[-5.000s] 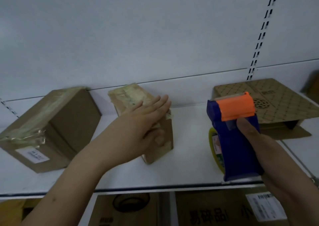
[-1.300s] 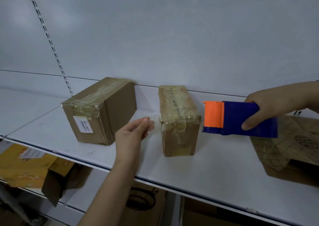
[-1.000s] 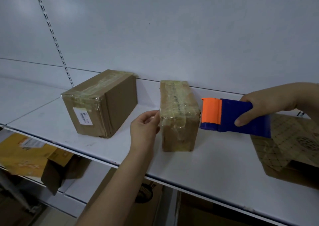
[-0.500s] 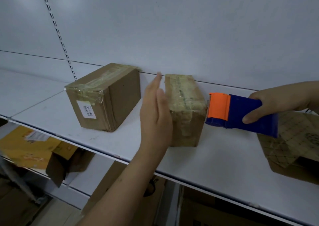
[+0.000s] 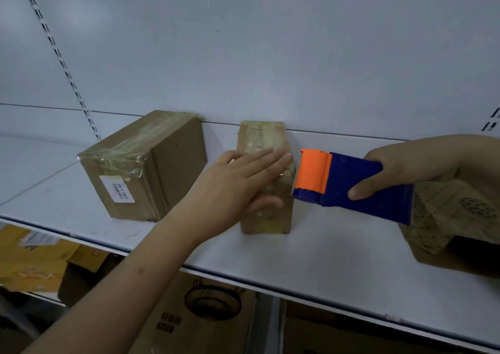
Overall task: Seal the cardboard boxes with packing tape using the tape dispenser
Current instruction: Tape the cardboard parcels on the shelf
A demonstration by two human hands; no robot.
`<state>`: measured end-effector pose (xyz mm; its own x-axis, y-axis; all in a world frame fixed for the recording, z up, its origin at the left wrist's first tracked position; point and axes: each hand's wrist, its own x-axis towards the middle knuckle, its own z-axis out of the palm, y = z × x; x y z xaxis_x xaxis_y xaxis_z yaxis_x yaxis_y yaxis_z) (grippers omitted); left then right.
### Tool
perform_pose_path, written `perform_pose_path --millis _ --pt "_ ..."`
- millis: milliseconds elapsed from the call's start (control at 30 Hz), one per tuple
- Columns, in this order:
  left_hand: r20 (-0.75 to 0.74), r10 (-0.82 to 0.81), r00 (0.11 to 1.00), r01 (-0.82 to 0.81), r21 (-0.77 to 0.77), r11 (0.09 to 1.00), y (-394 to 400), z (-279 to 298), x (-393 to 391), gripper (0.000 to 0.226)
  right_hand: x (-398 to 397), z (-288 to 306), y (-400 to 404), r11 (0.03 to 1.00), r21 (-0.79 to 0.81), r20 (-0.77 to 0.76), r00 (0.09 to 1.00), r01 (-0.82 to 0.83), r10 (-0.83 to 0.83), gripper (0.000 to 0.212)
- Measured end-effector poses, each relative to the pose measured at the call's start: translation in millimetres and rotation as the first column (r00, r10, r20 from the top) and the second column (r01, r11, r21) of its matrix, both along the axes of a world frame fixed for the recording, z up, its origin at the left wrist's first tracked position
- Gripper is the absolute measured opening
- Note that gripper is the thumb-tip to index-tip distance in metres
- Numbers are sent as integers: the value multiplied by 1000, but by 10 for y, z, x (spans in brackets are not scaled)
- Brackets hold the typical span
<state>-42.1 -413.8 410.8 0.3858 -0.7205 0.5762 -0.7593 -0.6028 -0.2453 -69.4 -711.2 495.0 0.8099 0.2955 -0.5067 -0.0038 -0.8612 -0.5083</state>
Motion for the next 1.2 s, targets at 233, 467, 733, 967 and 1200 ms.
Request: perform_pose_path --millis 233,467,733,967,1200 --pt "-103 -42 994 47 42 998 235 1 144 55 -65 -102 218 999 10 28 999 34 -34 69" --pt "-477 -8 879 -185 -356 916 -85 237 14 45 -158 -17 311 997 -47 74 996 53 -50 62" --pt "-344 277 897 -352 -179 919 -378 109 144 52 -260 52 228 994 -88 65 996 72 -66 79" --pt "-402 266 876 -340 -123 932 -314 129 169 57 -323 117 197 990 -109 31 996 84 -81 58" --pt "-443 261 858 -321 -66 945 -284 164 161 61 -398 210 67 971 -188 49 989 146 -139 79"
